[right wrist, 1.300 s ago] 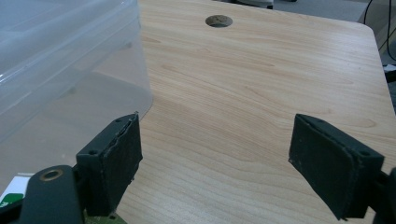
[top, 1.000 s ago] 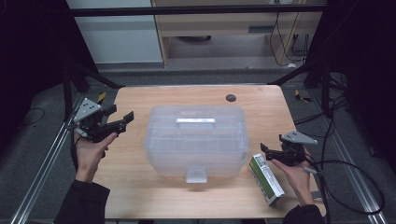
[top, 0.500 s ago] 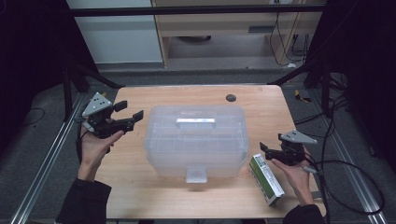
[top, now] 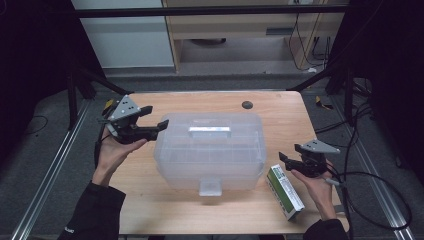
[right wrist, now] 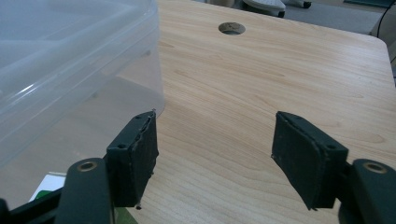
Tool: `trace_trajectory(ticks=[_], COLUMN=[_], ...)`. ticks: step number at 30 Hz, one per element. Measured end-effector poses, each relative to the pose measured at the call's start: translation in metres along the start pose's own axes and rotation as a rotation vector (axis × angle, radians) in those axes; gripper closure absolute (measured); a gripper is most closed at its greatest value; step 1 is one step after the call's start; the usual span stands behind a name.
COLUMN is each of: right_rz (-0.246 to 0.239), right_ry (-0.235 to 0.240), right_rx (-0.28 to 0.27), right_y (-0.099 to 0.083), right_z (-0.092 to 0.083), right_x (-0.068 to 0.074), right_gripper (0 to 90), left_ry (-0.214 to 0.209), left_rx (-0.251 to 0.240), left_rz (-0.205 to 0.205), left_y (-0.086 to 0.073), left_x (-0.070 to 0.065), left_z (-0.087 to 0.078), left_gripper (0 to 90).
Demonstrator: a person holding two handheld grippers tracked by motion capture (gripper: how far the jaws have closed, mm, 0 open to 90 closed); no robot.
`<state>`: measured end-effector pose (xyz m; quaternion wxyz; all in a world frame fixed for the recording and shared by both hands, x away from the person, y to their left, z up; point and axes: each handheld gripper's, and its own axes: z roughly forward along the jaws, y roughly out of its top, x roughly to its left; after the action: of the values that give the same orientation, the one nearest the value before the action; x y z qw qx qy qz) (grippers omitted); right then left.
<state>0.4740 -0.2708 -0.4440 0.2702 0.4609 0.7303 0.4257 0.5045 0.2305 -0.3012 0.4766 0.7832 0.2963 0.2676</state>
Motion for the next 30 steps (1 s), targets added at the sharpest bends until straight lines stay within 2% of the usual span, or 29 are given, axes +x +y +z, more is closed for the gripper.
trace_trajectory(ticks=[8, 9, 12, 13, 18, 25, 30], right_rz=[-0.007, -0.016, -0.009, -0.009, -0.01, -0.008, 0.003], right_ry=[0.005, 0.003, 0.013, 0.007, -0.007, -0.021, -0.002], right_rx=[0.007, 0.004, 0.01, 0.008, 0.009, 0.021, 0.032], right_y=[0.0, 0.0, 0.0, 0.0, 0.0, -0.002, -0.002], right_z=[0.0, 0.0, 0.0, 0.0, -0.001, 0.0, 0.001], right_x=[0.0, 0.0, -0.001, -0.002, -0.003, -0.004, -0.004], right_gripper=[36.3, 39.7, 42.4, 43.8, 44.9, 46.0, 46.3], left_ry=[-0.037, -0.046, -0.06, -0.068, -0.084, -0.116, -0.123], left_rx=[0.038, 0.044, 0.045, 0.059, 0.073, 0.102, 0.121], left_rz=[0.053, 0.062, 0.065, 0.081, 0.097, 0.139, 0.17], left_y=[0.006, 0.007, 0.007, 0.007, 0.005, 0.005, 0.006], left_x=[-0.012, -0.015, -0.018, -0.02, -0.026, -0.037, -0.042], left_z=[0.008, 0.009, 0.009, 0.009, 0.011, 0.019, 0.024], left_gripper=[26.7, 26.9, 27.1, 27.3, 27.6, 27.7, 29.2])
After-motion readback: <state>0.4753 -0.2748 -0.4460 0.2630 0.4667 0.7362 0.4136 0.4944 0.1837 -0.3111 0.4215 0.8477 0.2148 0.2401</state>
